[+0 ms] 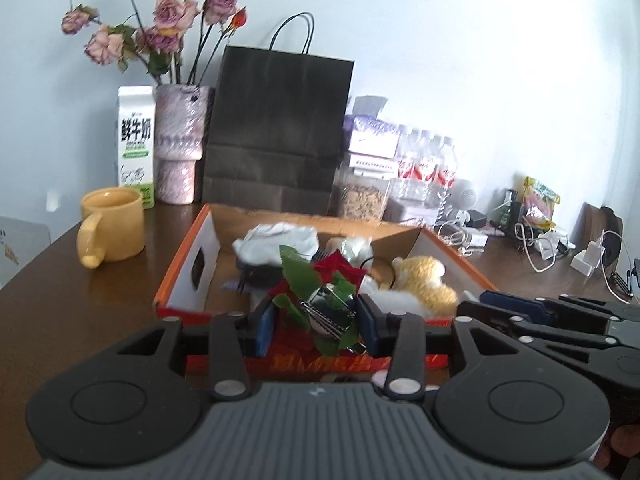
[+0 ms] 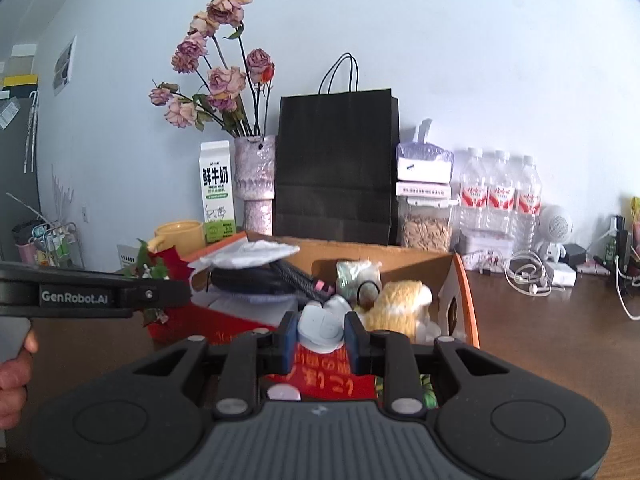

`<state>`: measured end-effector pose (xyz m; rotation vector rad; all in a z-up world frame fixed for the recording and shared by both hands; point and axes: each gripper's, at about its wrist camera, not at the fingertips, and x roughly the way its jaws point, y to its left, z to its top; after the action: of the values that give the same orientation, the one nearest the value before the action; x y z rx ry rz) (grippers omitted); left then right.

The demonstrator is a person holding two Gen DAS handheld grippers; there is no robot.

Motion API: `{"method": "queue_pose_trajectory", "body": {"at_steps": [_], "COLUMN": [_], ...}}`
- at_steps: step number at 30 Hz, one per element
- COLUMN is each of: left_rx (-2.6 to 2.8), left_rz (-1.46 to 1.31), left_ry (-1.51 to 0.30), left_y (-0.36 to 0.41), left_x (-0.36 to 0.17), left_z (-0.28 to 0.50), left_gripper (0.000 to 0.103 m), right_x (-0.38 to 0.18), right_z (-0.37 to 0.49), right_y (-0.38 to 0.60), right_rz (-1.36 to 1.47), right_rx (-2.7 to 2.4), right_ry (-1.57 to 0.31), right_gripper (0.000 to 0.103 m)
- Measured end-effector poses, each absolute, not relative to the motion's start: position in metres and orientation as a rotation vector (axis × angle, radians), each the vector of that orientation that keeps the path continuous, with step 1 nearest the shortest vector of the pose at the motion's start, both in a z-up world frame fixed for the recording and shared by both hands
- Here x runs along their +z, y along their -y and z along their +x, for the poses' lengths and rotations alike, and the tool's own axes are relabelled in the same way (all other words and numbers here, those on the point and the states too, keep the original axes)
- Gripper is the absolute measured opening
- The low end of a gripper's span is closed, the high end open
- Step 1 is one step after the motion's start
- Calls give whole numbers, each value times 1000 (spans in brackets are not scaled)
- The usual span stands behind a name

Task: Organize objects
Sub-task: 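Carry the red rose and white cap into the red box and open both tools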

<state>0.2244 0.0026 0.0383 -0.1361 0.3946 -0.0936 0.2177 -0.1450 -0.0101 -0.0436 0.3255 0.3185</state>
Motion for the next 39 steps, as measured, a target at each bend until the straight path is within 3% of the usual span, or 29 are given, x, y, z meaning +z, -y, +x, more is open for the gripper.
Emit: {"method": "queue_pose_trajectory", "body": {"at_steps": [28,30,32,33,34,35,37,39], "left_rx": [-89,-87,-81,-74,-63,-48,-26,-26], "left_rz": [-107,-104,-97,-96,-100,-102,-97,-106], "left_ry": [-357,-366,-366,-363,-355,-339,-312,-309], "left_y": [12,12,12,11,10,9,8,7], "left_x": [41,40,39,40,40,42,45,47], "left_z": [339,340,338,337,335,333,329,328], "left_gripper": [43,46,63,72,92,103,103,103], "right_x": [-18,-22,-23,-23,-24,-24,-24,-23], "right_z": [336,337,336,336,335,333,332,331], "right_y": [135,137,138,138,139,141,142,142], "right_rz": [-39,-37,-35,-35,-34,-29,-29,-30], "right_rx": [309,305,300,300,298,292,280,276], "right_ry": [-362,-384,-393,-393,-396,-399,-392,-386], "right_gripper": [24,24,26,29,42,65,95,101]}}
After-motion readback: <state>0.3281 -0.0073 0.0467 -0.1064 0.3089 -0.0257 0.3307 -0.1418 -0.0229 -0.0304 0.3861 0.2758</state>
